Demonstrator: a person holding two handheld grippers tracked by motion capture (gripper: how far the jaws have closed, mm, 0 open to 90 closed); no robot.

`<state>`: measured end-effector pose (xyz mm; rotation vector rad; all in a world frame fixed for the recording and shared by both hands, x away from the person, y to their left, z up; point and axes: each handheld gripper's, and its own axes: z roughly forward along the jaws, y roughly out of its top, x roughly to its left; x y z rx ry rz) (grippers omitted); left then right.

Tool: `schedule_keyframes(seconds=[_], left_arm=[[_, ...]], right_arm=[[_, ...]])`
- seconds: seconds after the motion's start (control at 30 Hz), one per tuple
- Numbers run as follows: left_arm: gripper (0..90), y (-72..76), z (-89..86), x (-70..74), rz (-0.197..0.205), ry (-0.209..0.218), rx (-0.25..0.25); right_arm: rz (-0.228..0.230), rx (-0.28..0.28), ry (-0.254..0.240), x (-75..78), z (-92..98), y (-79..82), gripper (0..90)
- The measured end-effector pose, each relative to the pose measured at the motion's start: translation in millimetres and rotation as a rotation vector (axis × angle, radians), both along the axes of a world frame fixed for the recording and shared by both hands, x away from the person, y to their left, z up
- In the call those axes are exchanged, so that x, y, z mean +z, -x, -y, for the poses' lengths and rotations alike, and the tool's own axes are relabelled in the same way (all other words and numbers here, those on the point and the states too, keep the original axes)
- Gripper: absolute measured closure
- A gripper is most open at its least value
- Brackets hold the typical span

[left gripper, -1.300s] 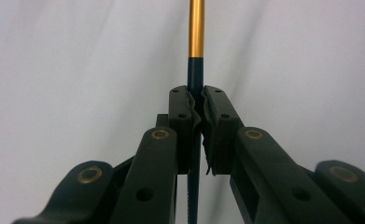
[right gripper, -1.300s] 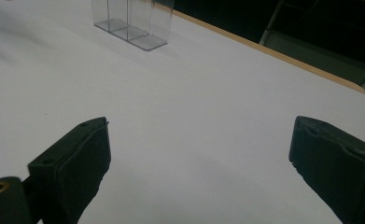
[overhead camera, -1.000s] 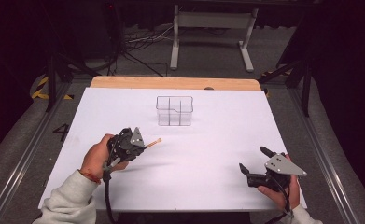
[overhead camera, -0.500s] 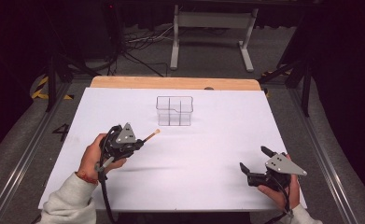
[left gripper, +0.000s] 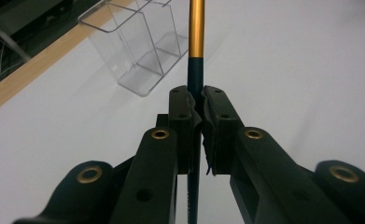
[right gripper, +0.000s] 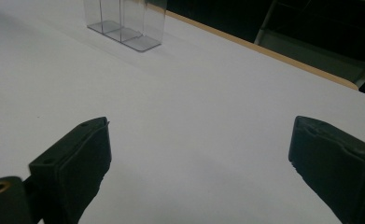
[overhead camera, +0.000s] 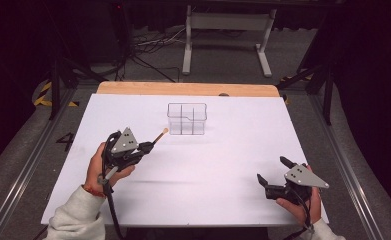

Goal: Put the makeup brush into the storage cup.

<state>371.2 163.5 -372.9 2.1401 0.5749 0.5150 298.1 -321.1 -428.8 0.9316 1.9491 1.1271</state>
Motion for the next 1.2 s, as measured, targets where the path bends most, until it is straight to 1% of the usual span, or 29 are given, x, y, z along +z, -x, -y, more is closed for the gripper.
schedule_keyframes(seconds=[0.03,0.07,0.17,0.27,0.33,0.37,0.43,0.5,0.53,0.57,0.67,0.7,0.8,0.83,0.93,0.97,1.0,1.07,1.17,1.2], left_arm=[[82.8,-0.2,-0.7,0.3,0.002,0.008,-0.001],[82.8,-0.5,-0.9,0.3,-0.004,0.015,-0.011],[82.8,0.0,-1.1,1.0,0.007,0.030,-0.017],[82.8,0.2,-1.7,1.4,0.013,0.040,-0.012],[82.8,0.3,-3.2,1.5,0.021,0.065,-0.008],[82.8,0.3,-3.2,1.5,0.021,0.065,-0.008],[82.8,0.2,-4.5,1.3,0.025,0.091,-0.002],[82.8,-0.2,-5.4,1.1,0.021,0.107,-0.011],[82.8,0.0,-5.6,0.8,0.028,0.118,-0.006],[82.8,0.0,-5.6,0.8,0.028,0.118,-0.006],[82.8,0.6,-7.0,1.2,0.035,0.149,-0.009],[82.8,0.7,-8.5,1.2,0.033,0.178,-0.017],[82.8,1.1,-10.5,1.3,0.042,0.209,-0.010],[82.8,1.4,-11.4,1.4,0.044,0.225,-0.012],[82.8,2.2,-13.5,2.4,0.062,0.264,-0.003],[82.8,2.2,-13.5,2.4,0.062,0.264,-0.003],[82.8,2.5,-13.9,2.6,0.067,0.274,0.005],[82.8,3.1,-15.0,2.5,0.081,0.313,0.011],[82.8,3.2,-16.1,2.3,0.092,0.344,0.016],[82.8,3.2,-16.1,2.3,0.092,0.344,0.016]], right_arm=[[0.000,0.000,-0.001,0.0,0.0,0.0,6.5],[0.000,0.000,0.000,0.1,0.0,0.0,6.5],[-0.003,-0.001,0.003,0.0,0.0,-0.2,6.6],[0.000,-0.001,0.001,-0.1,0.0,-0.2,6.6],[0.000,-0.001,0.000,-0.1,0.2,-0.2,6.6],[0.000,-0.001,0.000,-0.1,0.2,-0.2,6.6],[0.002,-0.001,0.001,0.1,0.4,-0.1,6.6],[0.000,-0.002,-0.001,0.2,0.5,-0.1,6.6],[0.000,-0.003,0.000,0.2,0.7,0.0,6.6],[0.000,-0.003,0.000,0.2,0.7,0.0,6.6],[0.002,-0.002,-0.001,0.6,1.0,0.2,6.6],[0.002,-0.003,-0.001,0.6,1.0,0.2,6.6],[0.002,-0.003,-0.001,0.4,1.0,0.0,6.6],[0.003,-0.003,0.000,0.4,0.9,0.1,6.7],[0.008,-0.003,-0.004,0.9,0.7,0.5,6.9],[0.008,-0.003,-0.004,0.9,0.7,0.5,6.9],[0.008,-0.003,-0.005,1.0,0.9,0.5,6.9],[0.009,-0.004,-0.006,1.0,1.5,0.1,6.9],[0.008,-0.008,-0.012,1.2,1.7,0.2,6.8],[0.008,-0.008,-0.012,1.2,1.7,0.2,6.8]])
